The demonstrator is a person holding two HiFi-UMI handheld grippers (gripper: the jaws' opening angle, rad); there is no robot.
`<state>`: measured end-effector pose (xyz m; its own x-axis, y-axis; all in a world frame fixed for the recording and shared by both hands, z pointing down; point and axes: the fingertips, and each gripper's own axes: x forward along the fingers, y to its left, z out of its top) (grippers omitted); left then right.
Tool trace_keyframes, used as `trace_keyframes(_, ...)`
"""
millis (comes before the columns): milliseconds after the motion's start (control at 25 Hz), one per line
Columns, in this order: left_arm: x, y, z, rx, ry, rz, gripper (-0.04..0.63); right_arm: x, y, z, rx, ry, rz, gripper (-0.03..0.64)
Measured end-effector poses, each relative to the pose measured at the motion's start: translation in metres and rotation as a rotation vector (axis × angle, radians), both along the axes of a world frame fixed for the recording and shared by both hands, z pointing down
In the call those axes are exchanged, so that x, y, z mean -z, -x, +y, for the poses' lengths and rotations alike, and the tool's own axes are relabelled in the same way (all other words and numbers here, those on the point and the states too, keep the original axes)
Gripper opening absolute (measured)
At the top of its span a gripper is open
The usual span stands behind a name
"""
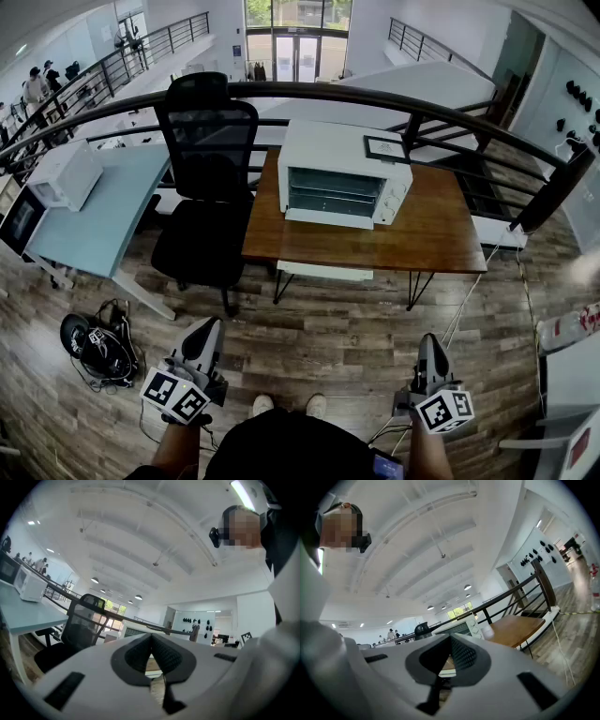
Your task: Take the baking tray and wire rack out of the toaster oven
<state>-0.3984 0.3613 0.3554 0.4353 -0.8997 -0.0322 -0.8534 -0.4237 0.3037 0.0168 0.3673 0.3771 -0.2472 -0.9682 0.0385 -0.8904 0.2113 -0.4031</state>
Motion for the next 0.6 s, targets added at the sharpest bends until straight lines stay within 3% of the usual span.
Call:
trace_keyframes(200, 0.005, -0.019, -0.002, 0.015, -0.015, 0.013, 0.012, 0.003, -0.018, -0.001, 0.002, -0.016, -0.006, -0.005)
trace_keyframes(600, 0.005, -0.063, 0.001, 0.030, -0.030, -0.026, 0.012, 0.002, -0.014, -0.005, 0.106, -0.034, 0.106, -0.003)
